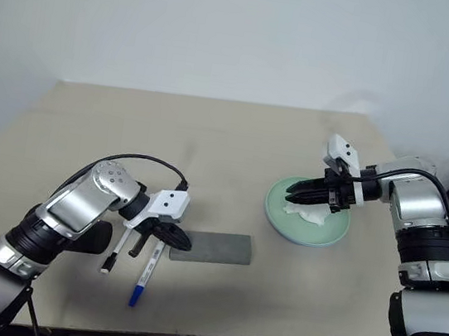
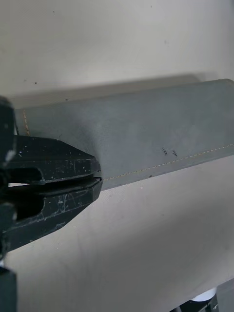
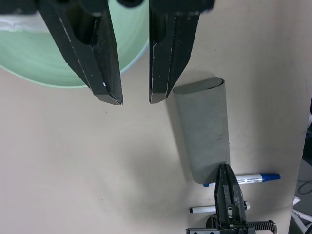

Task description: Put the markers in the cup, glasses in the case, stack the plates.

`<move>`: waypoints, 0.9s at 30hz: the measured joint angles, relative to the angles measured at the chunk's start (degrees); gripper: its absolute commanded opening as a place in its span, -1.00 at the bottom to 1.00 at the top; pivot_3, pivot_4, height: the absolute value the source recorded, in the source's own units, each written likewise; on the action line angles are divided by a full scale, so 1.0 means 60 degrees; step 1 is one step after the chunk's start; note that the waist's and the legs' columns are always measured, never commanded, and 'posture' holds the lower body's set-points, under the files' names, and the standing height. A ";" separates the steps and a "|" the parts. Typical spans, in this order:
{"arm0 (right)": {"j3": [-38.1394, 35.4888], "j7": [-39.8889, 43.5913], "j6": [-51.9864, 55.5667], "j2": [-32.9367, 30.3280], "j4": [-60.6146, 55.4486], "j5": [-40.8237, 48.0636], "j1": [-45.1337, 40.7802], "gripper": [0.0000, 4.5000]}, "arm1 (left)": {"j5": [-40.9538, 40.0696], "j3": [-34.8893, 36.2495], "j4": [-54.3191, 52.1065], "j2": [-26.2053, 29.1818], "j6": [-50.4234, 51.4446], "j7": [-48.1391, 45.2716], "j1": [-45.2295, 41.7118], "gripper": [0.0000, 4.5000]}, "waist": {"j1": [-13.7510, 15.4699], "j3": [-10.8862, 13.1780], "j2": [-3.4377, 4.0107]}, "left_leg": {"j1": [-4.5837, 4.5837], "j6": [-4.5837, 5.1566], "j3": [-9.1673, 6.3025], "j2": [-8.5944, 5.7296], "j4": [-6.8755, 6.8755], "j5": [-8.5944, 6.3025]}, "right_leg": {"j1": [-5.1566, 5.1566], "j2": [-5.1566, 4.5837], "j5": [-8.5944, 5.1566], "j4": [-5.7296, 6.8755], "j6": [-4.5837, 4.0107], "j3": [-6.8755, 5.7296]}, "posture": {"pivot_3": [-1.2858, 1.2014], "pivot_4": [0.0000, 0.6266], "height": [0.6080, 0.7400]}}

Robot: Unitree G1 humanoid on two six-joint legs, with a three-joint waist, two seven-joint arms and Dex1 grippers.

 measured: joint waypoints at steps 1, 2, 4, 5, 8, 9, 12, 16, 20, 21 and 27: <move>0.0000 0.0000 -0.0006 0.0005 0.0037 -0.0002 -0.0008 -0.58 | -0.0031 0.0027 0.0040 -0.0072 0.0038 0.0093 -0.0005 -0.98 | 0.0001 0.0000 0.0000 | 0.0000 0.0000 0.0000 0.0000 0.0002 0.0000 | 0.0001 0.0000 0.0000 0.0000 0.0000 0.0000 | 0.03 -1.00 0.93; 0.0000 0.0000 -0.0011 0.0018 0.0063 -0.0003 -0.0019 -0.58 | -0.0120 0.0051 0.0136 -0.0169 0.0067 0.0230 -0.0028 -0.98 | 0.0001 0.0000 -0.0001 | -0.0001 0.0000 0.0000 -0.0001 0.0003 0.0000 | 0.0000 0.0000 0.0001 0.0000 0.0001 0.0000 | 0.03 -1.00 0.93; 0.0000 0.0000 -0.0022 0.0020 0.0067 -0.0005 -0.0024 -0.58 | -0.0364 0.0239 0.0255 -0.0277 0.0263 0.0401 -0.0180 -0.98 | -0.0003 0.0002 -0.0003 | -0.0003 0.0000 0.0000 0.0000 0.0007 0.0000 | -0.0002 0.0001 0.0001 0.0000 0.0001 -0.0001 | 0.03 -1.00 0.93; 0.0000 0.0000 -0.0026 0.0020 0.0067 -0.0005 -0.0024 -0.58 | -0.0465 0.0402 0.0269 -0.0302 0.0351 0.0467 -0.0295 -0.98 | -0.0004 0.0002 -0.0004 | -0.0003 0.0000 0.0000 0.0000 0.0007 0.0000 | -0.0002 0.0001 0.0001 0.0000 0.0002 -0.0002 | 0.03 -1.00 0.93; 0.0000 0.0000 -0.0047 0.0033 0.0069 -0.0006 -0.0029 -0.58 | -0.1126 0.1368 0.0272 -0.0292 0.0958 0.0756 -0.0848 -0.98 | -0.0006 0.0002 -0.0004 | -0.0002 -0.0001 0.0000 0.0002 0.0005 0.0001 | -0.0004 0.0002 0.0003 0.0001 0.0005 -0.0005 | 0.03 -1.00 0.93; 0.0000 0.0000 -0.0050 0.0058 0.0069 -0.0006 -0.0036 -0.58 | -0.1401 0.1719 0.0263 -0.0201 0.1217 0.0827 -0.0985 -0.98 | -0.0007 0.0002 -0.0004 | 0.0000 -0.0001 0.0000 0.0002 0.0004 0.0001 | -0.0004 0.0003 0.0009 0.0002 0.0015 -0.0006 | 0.03 -1.00 0.93; 0.0001 -0.0001 -0.0058 0.0124 0.0078 -0.0010 -0.0038 -0.58 | -0.2203 0.2781 0.0237 0.0567 0.2073 0.0819 -0.1094 -0.91 | -0.0109 0.0002 -0.0004 | 0.0000 -0.0003 -0.0001 0.0003 -0.0001 0.0002 | -0.0014 0.0011 0.0014 0.0004 0.0023 -0.0004 | 0.03 -1.00 0.93; 0.0001 -0.0003 -0.0081 0.0170 0.0107 -0.0043 -0.0057 -0.58 | -0.3147 0.4210 0.0245 0.2084 0.2927 0.0607 -0.0752 -0.43 | -0.0172 0.0002 -0.0003 | 0.0001 -0.0009 -0.0001 0.0003 -0.0009 0.0004 | -0.0035 0.0028 0.0014 0.0005 0.0024 0.0013 | 0.03 -1.00 0.93; 0.0000 -0.0001 -0.0104 0.0209 0.0217 -0.0070 -0.0063 -0.58 | -0.3874 0.5565 0.0656 0.3361 0.3580 0.0505 -0.0436 0.19 | -0.0118 0.0004 -0.0004 | 0.0000 -0.0011 -0.0002 -0.0001 -0.0011 0.0004 | -0.0034 0.0025 0.0012 -0.0001 0.0023 0.0012 | 0.03 -1.00 0.93; 0.0004 -0.0001 -0.0133 0.0301 0.0216 -0.0072 -0.0103 -0.58 | -0.4054 0.5869 0.0905 0.3723 0.3579 0.0467 -0.0242 0.39 | -0.0102 0.0005 -0.0002 | 0.0001 -0.0010 -0.0001 -0.0007 -0.0013 0.0004 | -0.0034 0.0019 0.0010 -0.0001 0.0020 0.0017 | 0.03 -1.00 0.93; -0.0001 -0.0001 -0.0204 0.0292 0.0291 -0.0089 -0.0091 -0.58 | -0.3920 0.7687 0.3729 0.5264 0.2612 0.0465 0.1375 0.94 | -0.0134 0.0006 0.0001 | 0.0003 -0.0037 0.0016 -0.0010 -0.0078 0.0020 | -0.0075 0.0001 -0.0001 0.0000 -0.0003 0.0021 | 0.03 -1.00 0.93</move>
